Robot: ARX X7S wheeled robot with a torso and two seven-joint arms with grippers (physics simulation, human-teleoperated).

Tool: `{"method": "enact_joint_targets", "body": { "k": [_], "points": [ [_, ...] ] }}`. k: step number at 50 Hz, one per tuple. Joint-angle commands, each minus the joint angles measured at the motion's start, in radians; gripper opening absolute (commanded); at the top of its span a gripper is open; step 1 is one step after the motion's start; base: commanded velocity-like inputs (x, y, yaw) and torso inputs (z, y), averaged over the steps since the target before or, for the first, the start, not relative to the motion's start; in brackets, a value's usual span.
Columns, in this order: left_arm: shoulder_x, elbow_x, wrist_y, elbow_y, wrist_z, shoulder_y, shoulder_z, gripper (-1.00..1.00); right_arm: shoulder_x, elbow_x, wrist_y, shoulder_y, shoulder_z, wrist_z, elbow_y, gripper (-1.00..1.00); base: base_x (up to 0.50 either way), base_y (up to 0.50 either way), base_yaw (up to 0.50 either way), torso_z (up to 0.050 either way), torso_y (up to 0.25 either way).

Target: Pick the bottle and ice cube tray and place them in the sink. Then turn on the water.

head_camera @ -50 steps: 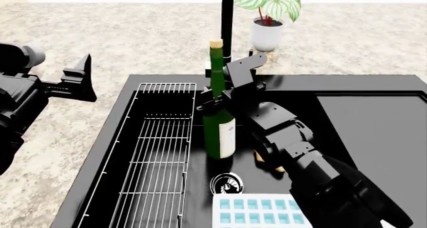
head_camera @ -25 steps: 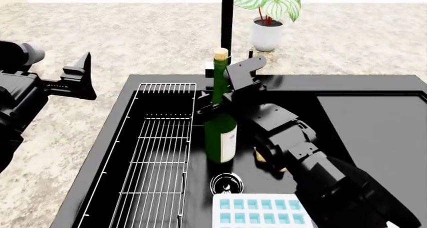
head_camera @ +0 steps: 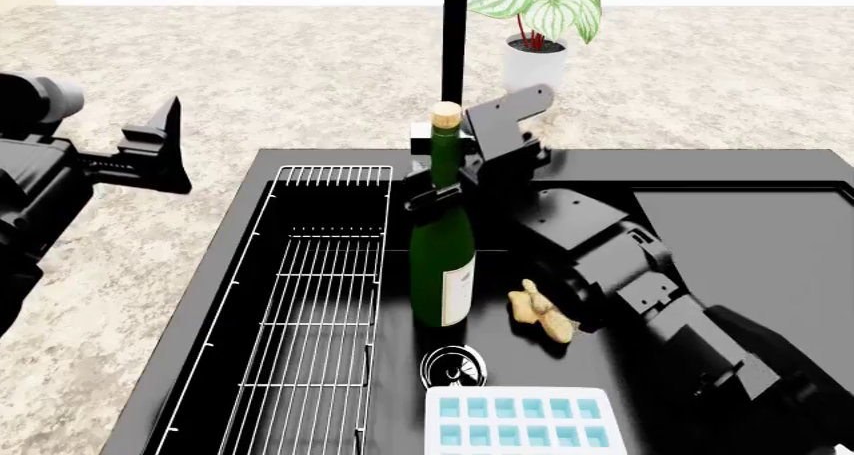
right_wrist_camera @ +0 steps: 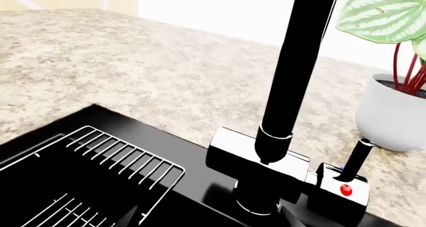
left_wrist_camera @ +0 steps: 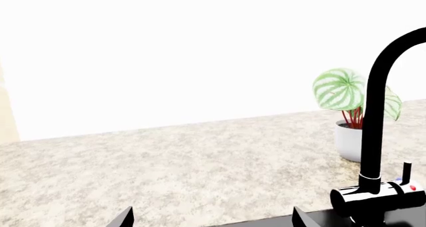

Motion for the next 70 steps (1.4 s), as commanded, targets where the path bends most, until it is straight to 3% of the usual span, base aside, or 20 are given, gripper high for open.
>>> {"method": "enact_joint_targets", "body": {
  "k": [1, 46, 70],
  "points": [
    [0.004, 0.000, -0.005, 0.000, 0.000, -0.011, -0.002, 1.00, 0.042, 0.009, 0.025, 0.006, 0.005, 0.037, -0.094, 1.00, 0.00, 0.00, 0.00, 0.000, 0.000],
    [0.005, -0.001, -0.020, 0.006, 0.000, -0.031, -0.010, 1.00, 0.185, 0.113, 0.144, 0.134, 0.103, 0.174, -0.398, 1.00, 0.00, 0.00, 0.00, 0.000, 0.000],
    [0.043, -0.017, -0.048, 0.005, -0.038, -0.093, -0.019, 1.00, 0.348, 0.161, 0.194, 0.109, 0.152, 0.284, -0.565, 1.00, 0.00, 0.00, 0.00, 0.000, 0.000]
  ]
}}
